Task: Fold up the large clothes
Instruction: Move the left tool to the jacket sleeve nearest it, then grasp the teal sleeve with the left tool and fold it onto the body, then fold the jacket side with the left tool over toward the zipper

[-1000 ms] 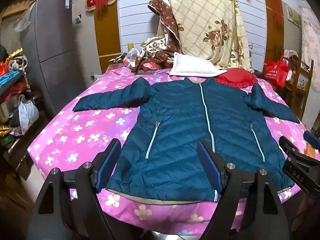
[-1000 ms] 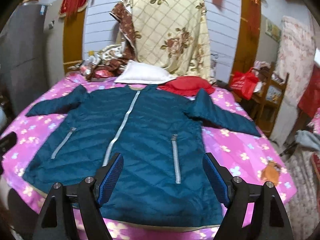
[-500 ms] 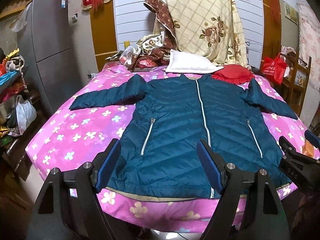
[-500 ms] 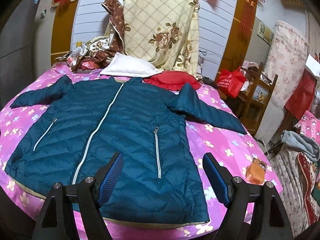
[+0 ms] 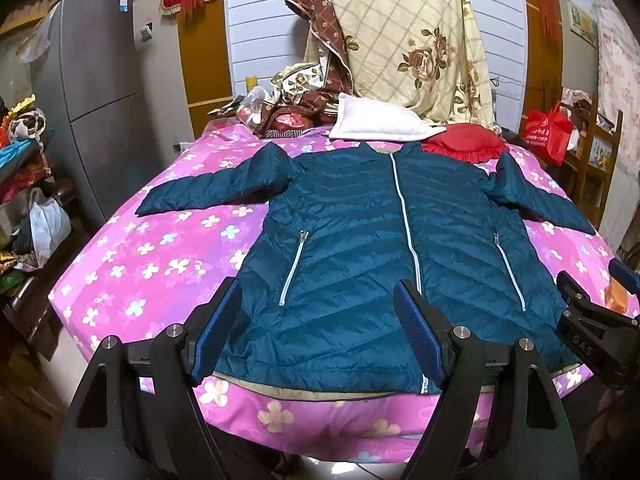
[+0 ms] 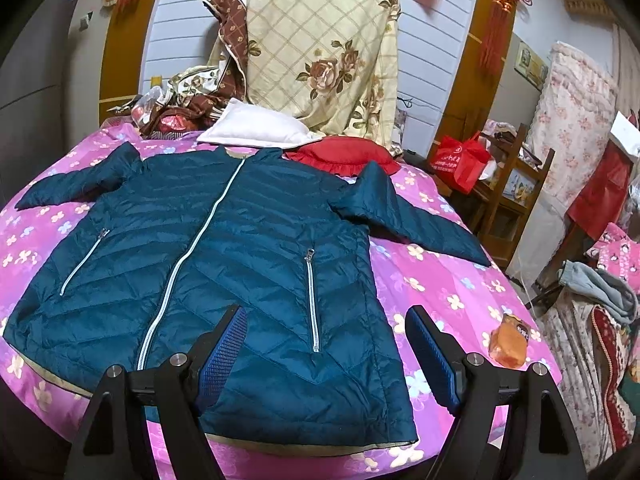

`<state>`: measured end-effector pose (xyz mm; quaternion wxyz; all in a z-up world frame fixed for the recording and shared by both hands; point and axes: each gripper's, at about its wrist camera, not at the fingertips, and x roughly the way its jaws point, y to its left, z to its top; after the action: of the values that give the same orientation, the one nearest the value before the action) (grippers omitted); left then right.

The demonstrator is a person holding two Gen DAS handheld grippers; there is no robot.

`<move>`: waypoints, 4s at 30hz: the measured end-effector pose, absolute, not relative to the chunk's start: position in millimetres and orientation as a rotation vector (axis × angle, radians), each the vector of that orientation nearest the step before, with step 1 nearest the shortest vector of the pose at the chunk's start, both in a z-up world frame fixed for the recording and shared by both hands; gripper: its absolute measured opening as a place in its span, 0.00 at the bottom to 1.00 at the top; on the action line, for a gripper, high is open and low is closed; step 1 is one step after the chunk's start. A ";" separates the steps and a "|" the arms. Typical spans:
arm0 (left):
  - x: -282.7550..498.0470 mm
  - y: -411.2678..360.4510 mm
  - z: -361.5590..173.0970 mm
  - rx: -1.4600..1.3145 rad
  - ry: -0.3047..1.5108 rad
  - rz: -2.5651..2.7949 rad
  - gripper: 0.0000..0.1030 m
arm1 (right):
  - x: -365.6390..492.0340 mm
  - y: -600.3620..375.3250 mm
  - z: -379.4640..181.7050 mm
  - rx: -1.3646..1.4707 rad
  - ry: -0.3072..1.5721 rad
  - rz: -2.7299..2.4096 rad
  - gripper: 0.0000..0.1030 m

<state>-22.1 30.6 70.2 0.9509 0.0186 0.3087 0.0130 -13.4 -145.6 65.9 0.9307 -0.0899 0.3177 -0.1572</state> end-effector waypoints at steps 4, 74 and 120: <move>-21.0 30.3 70.7 0.040 0.630 0.026 0.76 | -11.9 -145.4 64.5 -0.186 0.655 -0.323 0.77; 332.6 460.9 -28.8 -0.917 0.819 0.213 0.76 | 184.4 -130.6 8.0 -0.037 0.822 -0.083 0.77; 378.7 86.0 107.0 -0.275 0.824 -0.347 0.15 | 101.6 -240.4 33.6 0.152 0.700 -0.225 0.77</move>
<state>378.7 86.0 107.0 0.8927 -0.1327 0.3970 -0.1672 101.6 -240.4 33.6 0.9303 0.0741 0.3420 -0.1098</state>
